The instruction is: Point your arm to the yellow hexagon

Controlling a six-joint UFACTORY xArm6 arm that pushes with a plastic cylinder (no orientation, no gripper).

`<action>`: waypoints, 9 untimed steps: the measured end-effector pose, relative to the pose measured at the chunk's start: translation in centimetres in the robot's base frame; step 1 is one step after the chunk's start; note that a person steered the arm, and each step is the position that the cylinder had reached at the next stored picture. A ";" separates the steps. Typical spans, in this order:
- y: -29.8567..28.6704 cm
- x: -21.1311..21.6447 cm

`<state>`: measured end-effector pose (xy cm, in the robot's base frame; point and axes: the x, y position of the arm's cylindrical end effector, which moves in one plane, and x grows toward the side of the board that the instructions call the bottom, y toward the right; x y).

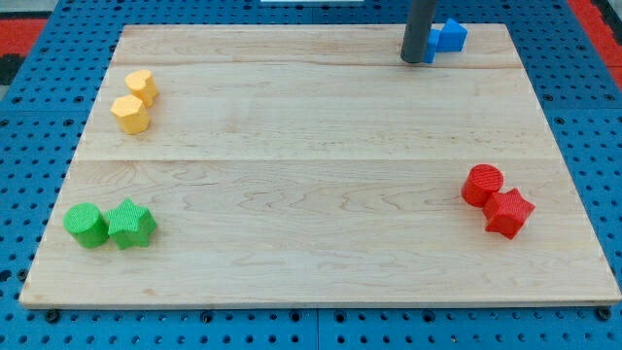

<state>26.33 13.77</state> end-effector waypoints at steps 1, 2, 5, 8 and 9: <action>0.0 0.0; 0.0 0.0; -5.8 2.6; -21.2 12.8; -30.0 15.8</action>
<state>42.09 -16.18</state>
